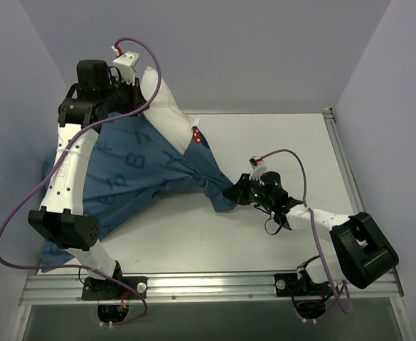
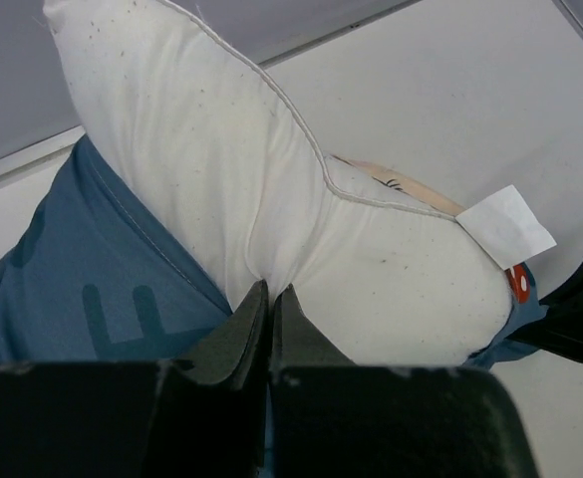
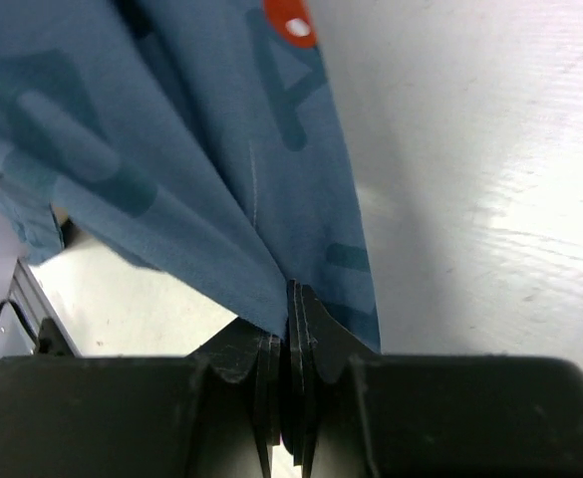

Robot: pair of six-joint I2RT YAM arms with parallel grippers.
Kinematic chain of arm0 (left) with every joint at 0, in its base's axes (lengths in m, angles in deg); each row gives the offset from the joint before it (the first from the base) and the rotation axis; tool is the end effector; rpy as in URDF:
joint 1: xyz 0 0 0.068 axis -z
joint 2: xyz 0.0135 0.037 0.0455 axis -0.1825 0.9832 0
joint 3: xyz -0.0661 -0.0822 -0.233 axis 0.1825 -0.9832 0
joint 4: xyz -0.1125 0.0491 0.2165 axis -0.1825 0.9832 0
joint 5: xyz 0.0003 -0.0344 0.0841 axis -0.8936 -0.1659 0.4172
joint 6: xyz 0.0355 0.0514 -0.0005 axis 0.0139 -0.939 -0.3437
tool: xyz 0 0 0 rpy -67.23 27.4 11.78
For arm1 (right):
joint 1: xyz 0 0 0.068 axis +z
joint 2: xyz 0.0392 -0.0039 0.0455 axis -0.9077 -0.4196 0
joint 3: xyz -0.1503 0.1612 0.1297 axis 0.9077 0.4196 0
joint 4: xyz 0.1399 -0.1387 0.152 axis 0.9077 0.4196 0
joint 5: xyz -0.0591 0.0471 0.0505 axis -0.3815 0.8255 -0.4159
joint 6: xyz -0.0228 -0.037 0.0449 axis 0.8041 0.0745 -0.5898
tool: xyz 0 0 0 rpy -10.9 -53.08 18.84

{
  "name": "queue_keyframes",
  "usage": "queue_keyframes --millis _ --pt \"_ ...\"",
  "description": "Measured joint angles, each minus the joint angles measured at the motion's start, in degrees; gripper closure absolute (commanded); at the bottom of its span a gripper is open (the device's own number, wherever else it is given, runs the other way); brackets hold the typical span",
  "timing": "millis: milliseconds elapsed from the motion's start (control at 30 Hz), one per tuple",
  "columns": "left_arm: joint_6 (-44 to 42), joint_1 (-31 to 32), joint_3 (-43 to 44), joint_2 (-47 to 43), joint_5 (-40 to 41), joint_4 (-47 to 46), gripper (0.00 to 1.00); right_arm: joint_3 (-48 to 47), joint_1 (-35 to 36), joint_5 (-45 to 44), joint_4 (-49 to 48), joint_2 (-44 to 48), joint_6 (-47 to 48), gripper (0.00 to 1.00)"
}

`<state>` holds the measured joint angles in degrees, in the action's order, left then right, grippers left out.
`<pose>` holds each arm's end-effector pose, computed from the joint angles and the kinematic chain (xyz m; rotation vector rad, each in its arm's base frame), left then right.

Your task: Remove the pillowcase from the pillow

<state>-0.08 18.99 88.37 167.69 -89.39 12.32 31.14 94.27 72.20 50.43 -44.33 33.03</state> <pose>0.3420 -0.0686 0.4459 0.4386 1.9748 -0.4419 0.2270 0.1472 0.1888 -0.2259 1.8868 1.1241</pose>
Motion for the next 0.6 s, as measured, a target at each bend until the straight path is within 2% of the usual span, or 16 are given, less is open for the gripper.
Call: queue_keyframes --millis 100,300,367,500,600 --pt "0.28 -1.14 2.27 0.81 -1.22 2.01 0.98 -0.02 -4.26 3.63 -1.95 -2.32 -1.92 1.00" --pt "0.37 -6.12 2.40 0.83 -5.25 2.05 0.98 1.64 -16.13 10.97 -2.25 2.49 -4.50 1.00" --pt "-1.40 -7.58 1.62 0.15 -2.14 -1.75 0.98 2.51 -18.21 9.70 2.14 3.15 -3.61 1.00" --pt "-3.15 -14.64 1.66 -2.38 4.76 -9.64 0.98 7.39 -21.90 5.77 13.92 0.22 -3.02 1.00" --pt "-4.61 -15.39 1.92 -4.00 6.43 -11.96 0.98 7.87 -23.06 6.99 14.23 -0.20 -3.82 1.00"
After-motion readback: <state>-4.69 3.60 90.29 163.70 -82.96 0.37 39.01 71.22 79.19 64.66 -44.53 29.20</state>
